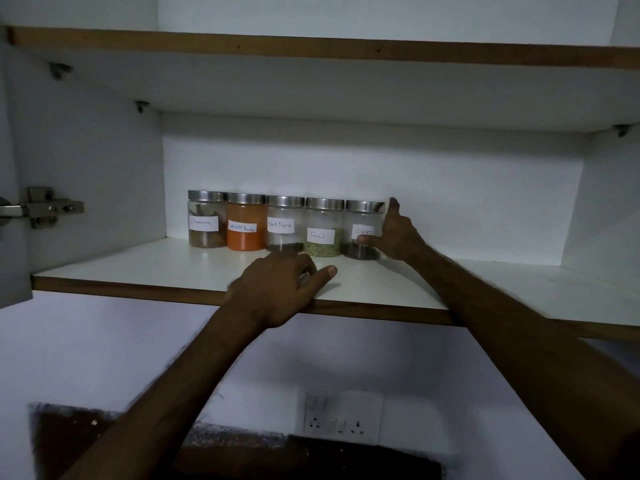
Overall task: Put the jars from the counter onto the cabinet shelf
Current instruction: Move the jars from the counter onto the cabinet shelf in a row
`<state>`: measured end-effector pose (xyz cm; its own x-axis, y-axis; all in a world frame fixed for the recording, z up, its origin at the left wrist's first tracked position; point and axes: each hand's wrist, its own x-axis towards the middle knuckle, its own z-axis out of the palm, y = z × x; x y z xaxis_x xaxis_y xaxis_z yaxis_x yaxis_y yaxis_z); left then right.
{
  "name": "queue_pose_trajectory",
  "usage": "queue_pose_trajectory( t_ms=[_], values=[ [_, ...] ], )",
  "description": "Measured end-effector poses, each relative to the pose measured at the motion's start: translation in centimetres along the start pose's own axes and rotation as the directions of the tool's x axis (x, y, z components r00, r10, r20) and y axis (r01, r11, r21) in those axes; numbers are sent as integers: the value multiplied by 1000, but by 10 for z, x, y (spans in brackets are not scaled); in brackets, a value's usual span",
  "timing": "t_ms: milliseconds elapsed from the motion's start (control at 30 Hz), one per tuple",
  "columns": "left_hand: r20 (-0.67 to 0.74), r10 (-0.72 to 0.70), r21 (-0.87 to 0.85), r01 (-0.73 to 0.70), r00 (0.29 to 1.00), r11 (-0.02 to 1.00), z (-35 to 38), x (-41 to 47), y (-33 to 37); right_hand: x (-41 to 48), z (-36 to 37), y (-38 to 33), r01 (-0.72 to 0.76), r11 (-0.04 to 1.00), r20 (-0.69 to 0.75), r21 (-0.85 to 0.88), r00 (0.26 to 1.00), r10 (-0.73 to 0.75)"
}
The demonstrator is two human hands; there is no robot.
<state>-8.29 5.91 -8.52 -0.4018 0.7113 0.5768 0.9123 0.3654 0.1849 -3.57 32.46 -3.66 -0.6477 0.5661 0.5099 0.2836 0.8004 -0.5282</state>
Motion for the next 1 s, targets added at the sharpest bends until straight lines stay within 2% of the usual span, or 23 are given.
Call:
queue_pose_trajectory(
  t_ms=[200,333,433,500,533,567,600,633,667,700,733,767,800,867,933,1000],
  values=[
    [-43,40,4,-40,998,999,-1,-2,-2,-11,-8,-11,-97,993,36,-64,994,99],
    [-121,53,48,-47,991,998,-1,-10,0,-55,-25,-39,-22,982,-73,-190,997,8],
    [-257,108,110,-82,960,991,1,-34,5,-121,-18,-59,195,967,-234,-166,944,-231],
    [-312,221,137,-186,924,973,10,-64,0,-184,4,-64,412,906,-373,-93,829,-416],
    [-326,271,138,-238,906,961,18,-84,-4,-219,20,-63,499,864,-445,-63,761,-472],
    [-341,301,117,-278,891,953,34,-109,-10,-260,44,-56,536,843,-474,-45,731,-490],
    [-339,290,43,-293,895,955,50,-136,-18,-301,72,-49,527,849,-441,16,766,-467],
    [-307,258,-48,-286,916,957,71,-172,-27,-349,103,-37,452,886,-327,103,856,-399],
    [-248,227,-113,-261,942,959,90,-203,-34,-389,129,-25,341,920,-132,191,938,-320],
    [-148,187,-174,-212,971,962,109,-239,-42,-432,157,-11,191,954,129,230,966,-225],
    [-15,137,-218,-137,990,966,127,-276,-49,-473,185,2,63,977,370,202,919,-136],
    [123,88,-237,-57,989,970,145,-309,-56,-510,210,16,17,990,537,140,839,-90],
    [261,30,-238,35,965,971,162,-340,-62,-542,233,27,29,995,643,98,761,-86],
    [482,-76,-194,190,873,962,189,-396,-74,-595,268,39,132,989,787,60,604,-128],
    [635,-116,-161,278,764,947,205,-437,-87,-630,297,42,227,973,875,-33,477,-82],
    [730,-102,-168,322,676,932,210,-467,-97,-649,317,38,250,958,886,-143,463,12]
  ],
)
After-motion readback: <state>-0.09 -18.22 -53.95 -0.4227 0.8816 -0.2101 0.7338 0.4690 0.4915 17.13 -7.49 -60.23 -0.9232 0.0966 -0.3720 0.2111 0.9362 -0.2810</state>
